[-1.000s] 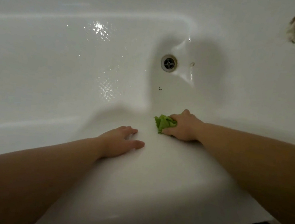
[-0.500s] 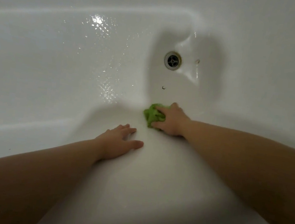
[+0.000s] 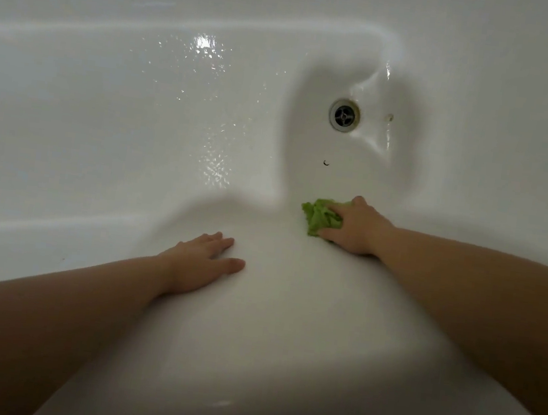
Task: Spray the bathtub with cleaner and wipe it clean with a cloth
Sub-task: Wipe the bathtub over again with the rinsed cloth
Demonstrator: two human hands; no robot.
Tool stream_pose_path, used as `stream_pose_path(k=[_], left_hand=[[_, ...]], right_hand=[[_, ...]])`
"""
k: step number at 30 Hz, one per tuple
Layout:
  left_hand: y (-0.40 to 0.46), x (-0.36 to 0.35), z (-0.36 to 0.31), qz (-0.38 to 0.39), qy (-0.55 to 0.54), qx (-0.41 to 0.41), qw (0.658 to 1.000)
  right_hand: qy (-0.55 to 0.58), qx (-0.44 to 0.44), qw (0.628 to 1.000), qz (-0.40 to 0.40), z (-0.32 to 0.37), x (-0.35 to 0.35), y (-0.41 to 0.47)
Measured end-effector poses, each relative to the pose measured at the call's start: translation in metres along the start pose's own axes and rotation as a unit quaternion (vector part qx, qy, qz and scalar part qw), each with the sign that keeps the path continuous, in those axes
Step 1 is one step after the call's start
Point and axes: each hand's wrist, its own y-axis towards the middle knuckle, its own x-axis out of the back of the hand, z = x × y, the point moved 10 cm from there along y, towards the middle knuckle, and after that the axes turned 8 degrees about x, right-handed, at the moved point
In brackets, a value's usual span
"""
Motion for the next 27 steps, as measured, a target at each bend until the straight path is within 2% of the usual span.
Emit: stream_pose_path(k=[3, 6, 9, 13, 15, 17, 21, 24, 27], left_hand=[[0.000, -0.002, -0.003, -0.003, 0.007, 0.014, 1.000], [-0.006, 0.000, -0.006, -0.012, -0.002, 0.015, 1.000], [-0.015, 0.003, -0.003, -0.022, -0.013, 0.018, 1.000], [-0.028, 0.003, 0.003, -0.021, -0.025, 0.022, 0.999], [-0.037, 0.005, 0.002, -0.027, -0.026, 0.028, 0.999], [-0.047, 0.008, 0.002, -0.033, -0.022, 0.033, 0.999], [-0.063, 0.007, 0.002, -0.039, -0.025, 0.035, 0.998], [-0.076, 0.007, 0.010, -0.043, -0.036, 0.037, 0.998], [-0.086, 0.011, 0.022, -0.052, -0.036, 0.041, 0.997]], right_hand=[[0.038, 0.044, 0.998, 0.029, 0.061, -0.024, 0.001], [0.072, 0.106, 0.990, 0.064, 0.095, -0.025, -0.042], [0.061, 0.110, 0.989, 0.082, 0.062, -0.004, -0.090], [0.013, 0.027, 0.998, 0.058, 0.001, 0.027, -0.100], [-0.001, -0.001, 0.999, 0.048, 0.005, 0.026, -0.091], [0.002, 0.008, 0.998, 0.055, 0.030, 0.014, -0.085], [0.059, 0.103, 0.989, 0.084, 0.087, 0.005, -0.128], [0.075, 0.133, 0.983, 0.100, 0.077, 0.018, -0.168], [0.038, 0.077, 0.994, 0.073, 0.040, 0.034, -0.162]])
